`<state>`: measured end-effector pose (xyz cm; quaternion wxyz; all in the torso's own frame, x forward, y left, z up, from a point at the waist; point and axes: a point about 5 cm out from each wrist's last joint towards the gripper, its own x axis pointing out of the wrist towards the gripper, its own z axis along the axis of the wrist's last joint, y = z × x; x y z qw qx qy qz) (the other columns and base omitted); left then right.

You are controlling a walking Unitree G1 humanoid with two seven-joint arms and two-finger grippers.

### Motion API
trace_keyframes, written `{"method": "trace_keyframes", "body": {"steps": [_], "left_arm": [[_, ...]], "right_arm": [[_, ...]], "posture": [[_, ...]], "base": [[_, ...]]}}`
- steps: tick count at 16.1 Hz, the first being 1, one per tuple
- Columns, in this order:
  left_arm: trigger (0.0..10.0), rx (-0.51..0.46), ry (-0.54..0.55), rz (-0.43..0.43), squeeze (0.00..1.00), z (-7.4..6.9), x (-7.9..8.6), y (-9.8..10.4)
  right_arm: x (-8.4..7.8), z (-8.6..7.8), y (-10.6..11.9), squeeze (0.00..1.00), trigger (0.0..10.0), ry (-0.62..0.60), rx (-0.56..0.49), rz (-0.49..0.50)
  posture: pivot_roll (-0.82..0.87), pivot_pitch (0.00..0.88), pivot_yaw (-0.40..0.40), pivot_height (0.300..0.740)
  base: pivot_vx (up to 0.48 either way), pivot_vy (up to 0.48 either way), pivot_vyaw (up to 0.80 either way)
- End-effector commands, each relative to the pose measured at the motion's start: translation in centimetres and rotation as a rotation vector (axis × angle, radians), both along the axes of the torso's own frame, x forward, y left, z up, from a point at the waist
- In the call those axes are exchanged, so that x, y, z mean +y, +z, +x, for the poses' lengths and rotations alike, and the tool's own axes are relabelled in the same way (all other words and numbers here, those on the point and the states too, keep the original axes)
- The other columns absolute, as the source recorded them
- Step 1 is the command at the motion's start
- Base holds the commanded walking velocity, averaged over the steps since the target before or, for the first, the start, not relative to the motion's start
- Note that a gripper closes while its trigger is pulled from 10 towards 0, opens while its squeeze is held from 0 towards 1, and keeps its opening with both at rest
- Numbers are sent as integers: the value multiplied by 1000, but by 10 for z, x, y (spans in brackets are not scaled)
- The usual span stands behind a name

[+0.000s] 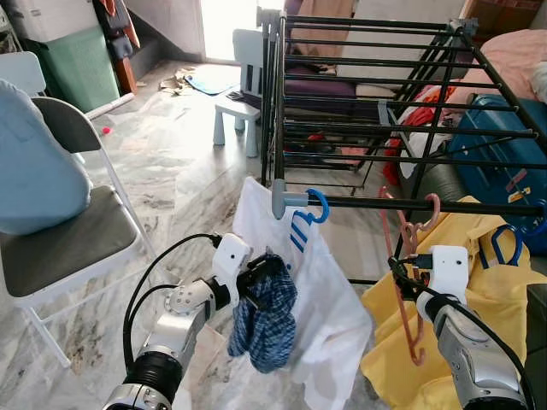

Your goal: Hang hanger

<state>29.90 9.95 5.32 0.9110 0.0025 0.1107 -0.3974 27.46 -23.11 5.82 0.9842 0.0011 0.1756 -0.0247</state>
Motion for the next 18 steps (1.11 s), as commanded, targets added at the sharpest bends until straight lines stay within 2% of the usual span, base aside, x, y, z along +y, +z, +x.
{"method": "trace_keyframes", "body": {"steps": [1, 7, 18], "left_arm": [[10000, 0, -23, 8, 0, 0, -2, 1], [10000, 9, -36, 16, 0, -2, -3, -1], [10000, 16, -43, 19, 0, -3, -7, -2]], "right_arm": [[-3, 2, 1, 0, 0, -11, 2, 0], [-4, -8, -7, 0, 0, -17, 33, 10], [-7, -8, -7, 0, 0, -7, 42, -34]], "posture": [[81, 0, -57, 740], [73, 0, -52, 740], [72, 0, -53, 740]], "base": [[0, 0, 0], [0, 0, 0], [0, 0, 0]]}}
